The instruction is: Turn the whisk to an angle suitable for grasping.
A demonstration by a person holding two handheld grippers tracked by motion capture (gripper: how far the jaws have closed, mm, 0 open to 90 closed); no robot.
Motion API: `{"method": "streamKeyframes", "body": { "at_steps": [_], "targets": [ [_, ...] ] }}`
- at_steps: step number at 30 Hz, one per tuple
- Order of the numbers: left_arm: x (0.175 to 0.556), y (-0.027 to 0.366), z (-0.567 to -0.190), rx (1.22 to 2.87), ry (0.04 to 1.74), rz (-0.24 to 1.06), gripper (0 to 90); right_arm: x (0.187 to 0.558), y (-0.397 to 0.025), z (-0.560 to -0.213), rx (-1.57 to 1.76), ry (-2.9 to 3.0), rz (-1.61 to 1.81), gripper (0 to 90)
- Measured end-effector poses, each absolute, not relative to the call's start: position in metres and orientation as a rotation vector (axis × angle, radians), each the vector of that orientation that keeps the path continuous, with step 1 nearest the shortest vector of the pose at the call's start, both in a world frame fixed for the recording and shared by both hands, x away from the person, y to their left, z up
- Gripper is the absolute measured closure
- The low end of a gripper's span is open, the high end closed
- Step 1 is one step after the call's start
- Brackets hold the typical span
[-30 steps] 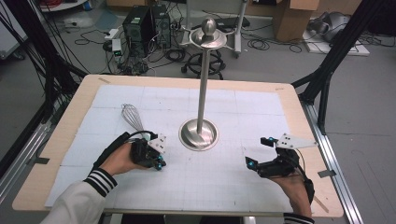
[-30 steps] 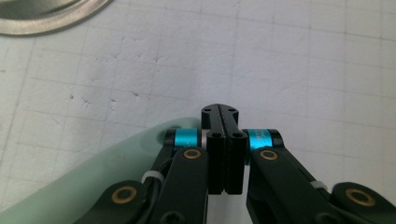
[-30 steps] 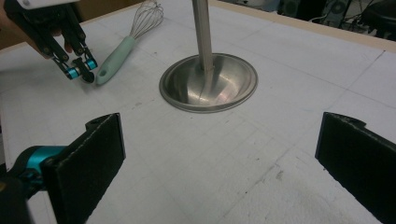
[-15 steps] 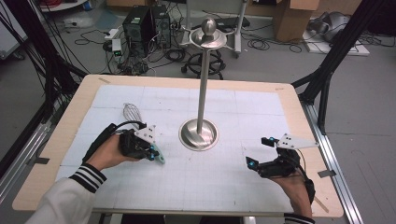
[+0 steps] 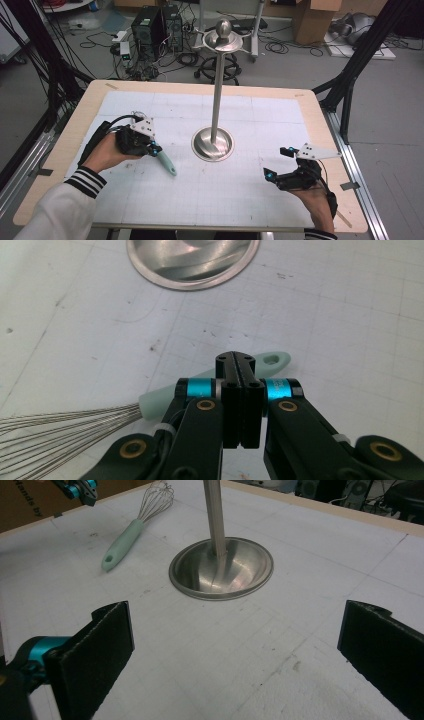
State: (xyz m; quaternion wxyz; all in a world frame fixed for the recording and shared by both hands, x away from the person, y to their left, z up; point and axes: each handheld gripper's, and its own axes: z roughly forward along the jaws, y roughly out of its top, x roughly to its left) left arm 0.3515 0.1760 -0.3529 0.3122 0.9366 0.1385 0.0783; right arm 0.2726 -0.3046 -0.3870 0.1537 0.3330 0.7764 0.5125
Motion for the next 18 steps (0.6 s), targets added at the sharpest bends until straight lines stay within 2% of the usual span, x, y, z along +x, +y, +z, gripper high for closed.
{"method": "streamKeyframes", "body": {
  "at_steps": [18],
  "targets": [
    [0.386, 0.188, -0.366, 2.380, 0.521, 0.271, 89.8, 0.273, -0.304, -0.388, 0.962, 2.233, 1.467, 0.7]
  ]
}}
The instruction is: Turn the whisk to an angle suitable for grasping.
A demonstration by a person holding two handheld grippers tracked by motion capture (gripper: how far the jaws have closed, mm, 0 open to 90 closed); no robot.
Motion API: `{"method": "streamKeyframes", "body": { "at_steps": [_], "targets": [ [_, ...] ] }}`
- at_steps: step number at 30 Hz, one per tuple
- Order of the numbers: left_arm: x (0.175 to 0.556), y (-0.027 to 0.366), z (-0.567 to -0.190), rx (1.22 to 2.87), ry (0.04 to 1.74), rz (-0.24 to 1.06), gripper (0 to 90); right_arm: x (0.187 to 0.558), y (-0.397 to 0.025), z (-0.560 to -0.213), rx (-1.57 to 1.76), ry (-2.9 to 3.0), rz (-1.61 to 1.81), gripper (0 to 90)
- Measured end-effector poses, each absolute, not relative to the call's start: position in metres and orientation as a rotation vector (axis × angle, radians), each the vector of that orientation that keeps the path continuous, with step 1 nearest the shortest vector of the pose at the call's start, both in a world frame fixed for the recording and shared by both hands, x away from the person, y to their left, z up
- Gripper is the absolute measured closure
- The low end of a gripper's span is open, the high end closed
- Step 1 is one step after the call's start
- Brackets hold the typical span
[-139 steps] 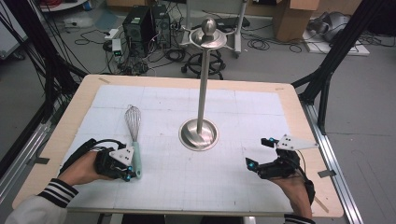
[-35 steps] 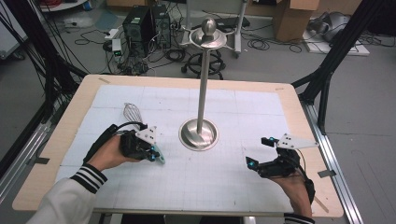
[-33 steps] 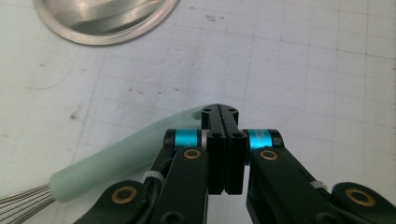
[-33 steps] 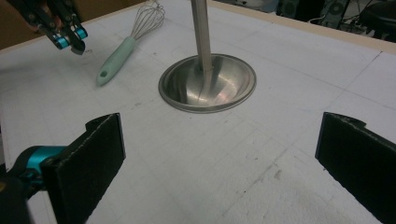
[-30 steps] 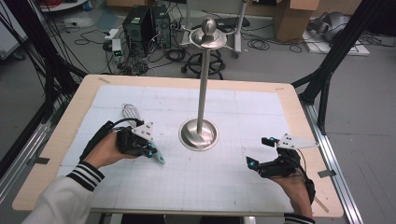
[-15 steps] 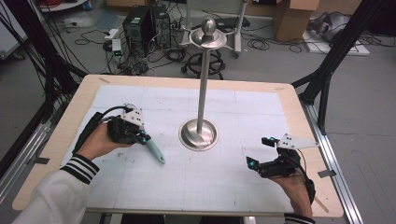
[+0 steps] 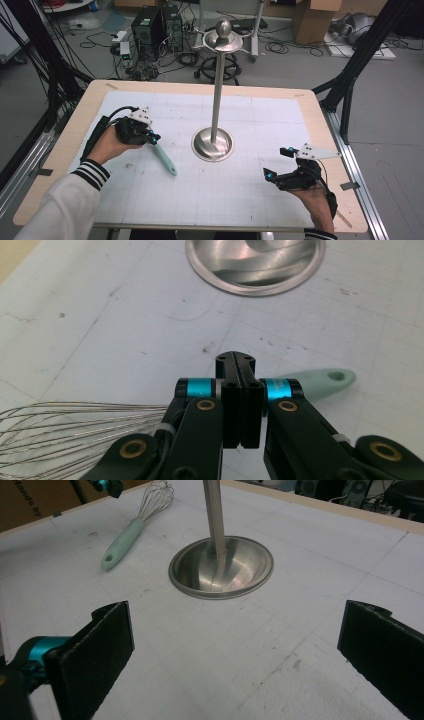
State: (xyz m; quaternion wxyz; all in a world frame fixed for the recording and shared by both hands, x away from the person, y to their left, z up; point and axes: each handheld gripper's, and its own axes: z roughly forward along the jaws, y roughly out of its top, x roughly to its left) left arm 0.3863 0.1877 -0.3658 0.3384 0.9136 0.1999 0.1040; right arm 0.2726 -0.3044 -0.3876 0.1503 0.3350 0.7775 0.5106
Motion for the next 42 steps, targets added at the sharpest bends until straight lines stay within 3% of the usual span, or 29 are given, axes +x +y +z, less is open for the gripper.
{"method": "streamKeyframes", "body": {
  "at_steps": [14, 42],
  "targets": [
    [0.409, 0.184, -0.392, 2.460, 0.625, 0.293, 89.8, 0.273, -0.305, -0.388, 0.959, 2.236, 1.466, 0.7],
    [0.430, 0.172, -0.404, 2.656, 0.537, 0.261, 89.9, 0.272, -0.307, -0.388, 0.960, 2.229, 1.475, 0.7]
  ]
}}
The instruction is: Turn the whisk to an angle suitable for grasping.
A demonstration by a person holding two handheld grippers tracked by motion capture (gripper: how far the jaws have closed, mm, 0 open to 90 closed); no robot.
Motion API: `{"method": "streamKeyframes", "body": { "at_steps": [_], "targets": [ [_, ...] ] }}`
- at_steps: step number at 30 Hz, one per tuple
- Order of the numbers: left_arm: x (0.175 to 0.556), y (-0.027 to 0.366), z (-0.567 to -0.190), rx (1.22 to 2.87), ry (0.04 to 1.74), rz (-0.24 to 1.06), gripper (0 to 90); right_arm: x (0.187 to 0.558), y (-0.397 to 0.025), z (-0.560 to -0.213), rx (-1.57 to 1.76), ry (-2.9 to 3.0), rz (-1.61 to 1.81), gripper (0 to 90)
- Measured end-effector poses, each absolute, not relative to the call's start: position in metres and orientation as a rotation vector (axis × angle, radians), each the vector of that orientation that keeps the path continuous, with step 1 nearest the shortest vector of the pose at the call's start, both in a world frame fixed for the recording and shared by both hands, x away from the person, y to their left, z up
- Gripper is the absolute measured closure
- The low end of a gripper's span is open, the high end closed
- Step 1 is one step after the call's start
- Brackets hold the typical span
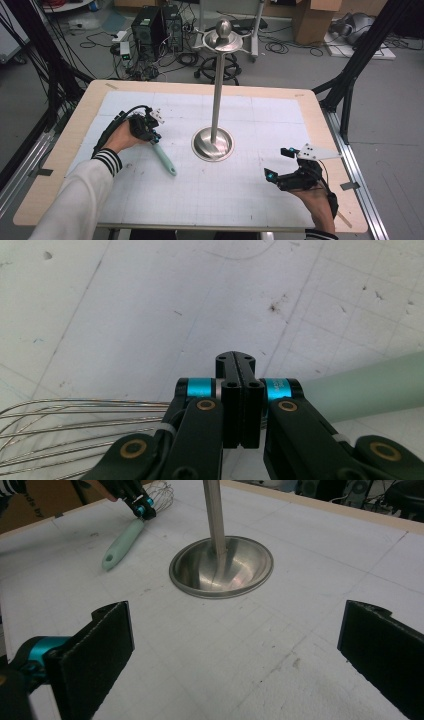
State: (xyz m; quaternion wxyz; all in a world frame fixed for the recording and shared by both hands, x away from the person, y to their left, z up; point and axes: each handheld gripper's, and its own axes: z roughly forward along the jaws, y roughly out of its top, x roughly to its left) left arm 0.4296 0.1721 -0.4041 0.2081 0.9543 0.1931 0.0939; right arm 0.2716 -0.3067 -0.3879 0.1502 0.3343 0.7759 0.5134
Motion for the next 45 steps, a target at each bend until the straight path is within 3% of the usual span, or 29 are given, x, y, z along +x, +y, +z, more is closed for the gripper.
{"method": "streamKeyframes", "body": {
  "at_steps": [35, 45],
  "targets": [
    [0.391, 0.224, -0.392, 2.802, 0.431, 0.134, 89.8, 0.268, -0.308, -0.384, 0.951, 2.218, 1.476, 0.7],
    [0.377, 0.233, -0.391, 2.835, 0.326, 0.102, 89.8, 0.269, -0.308, -0.384, 0.956, 2.222, 1.473, 0.7]
  ]
}}
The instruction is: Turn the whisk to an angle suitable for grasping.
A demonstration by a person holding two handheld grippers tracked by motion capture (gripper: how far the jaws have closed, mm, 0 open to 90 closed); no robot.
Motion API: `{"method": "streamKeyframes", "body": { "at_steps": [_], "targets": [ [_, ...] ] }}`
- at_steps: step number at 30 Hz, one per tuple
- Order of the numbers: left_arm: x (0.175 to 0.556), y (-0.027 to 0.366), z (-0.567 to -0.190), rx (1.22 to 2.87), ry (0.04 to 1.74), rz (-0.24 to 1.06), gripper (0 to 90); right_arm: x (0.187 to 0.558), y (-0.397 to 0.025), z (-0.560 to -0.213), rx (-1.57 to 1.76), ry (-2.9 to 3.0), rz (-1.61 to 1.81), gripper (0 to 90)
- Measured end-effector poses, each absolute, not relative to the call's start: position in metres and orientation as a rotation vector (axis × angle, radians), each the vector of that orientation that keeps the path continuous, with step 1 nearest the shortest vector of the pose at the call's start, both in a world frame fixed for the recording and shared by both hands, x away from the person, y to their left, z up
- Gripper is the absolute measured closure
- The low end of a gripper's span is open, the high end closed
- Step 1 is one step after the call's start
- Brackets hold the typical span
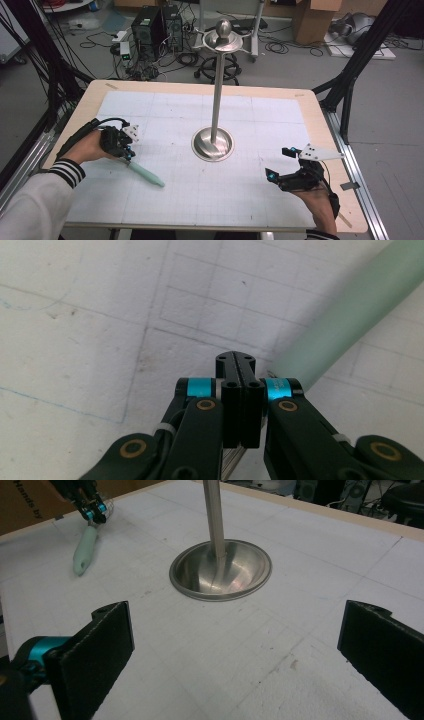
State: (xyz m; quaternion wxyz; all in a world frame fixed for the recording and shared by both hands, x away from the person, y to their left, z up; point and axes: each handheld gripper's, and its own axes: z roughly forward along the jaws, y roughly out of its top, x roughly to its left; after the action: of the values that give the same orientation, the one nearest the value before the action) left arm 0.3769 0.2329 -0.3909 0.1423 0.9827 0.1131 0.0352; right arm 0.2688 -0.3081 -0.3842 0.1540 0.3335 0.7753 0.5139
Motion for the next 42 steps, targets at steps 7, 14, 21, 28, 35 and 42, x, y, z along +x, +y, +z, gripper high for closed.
{"method": "streamKeyframes", "body": {
  "at_steps": [7, 14, 21, 28, 35, 42],
  "targets": [
    [0.368, 0.240, -0.392, 2.859, 0.281, 0.069, 89.7, 0.269, -0.309, -0.384, 0.954, 2.222, 1.473, 0.7],
    [0.358, 0.249, -0.392, 2.863, 0.231, 0.058, 89.7, 0.269, -0.309, -0.384, 0.952, 2.218, 1.471, 0.7],
    [0.352, 0.254, -0.387, 2.831, 0.206, 0.076, 89.7, 0.270, -0.307, -0.384, 0.955, 2.223, 1.468, 0.7],
    [0.350, 0.254, -0.385, 2.812, 0.194, 0.080, 89.7, 0.271, -0.307, -0.384, 0.950, 2.226, 1.468, 0.7],
    [0.349, 0.255, -0.384, 2.802, 0.195, 0.086, 89.6, 0.270, -0.308, -0.384, 0.956, 2.225, 1.470, 0.7],
    [0.349, 0.257, -0.381, 2.787, 0.199, 0.095, 89.7, 0.271, -0.308, -0.384, 0.953, 2.224, 1.466, 0.7]
  ]
}}
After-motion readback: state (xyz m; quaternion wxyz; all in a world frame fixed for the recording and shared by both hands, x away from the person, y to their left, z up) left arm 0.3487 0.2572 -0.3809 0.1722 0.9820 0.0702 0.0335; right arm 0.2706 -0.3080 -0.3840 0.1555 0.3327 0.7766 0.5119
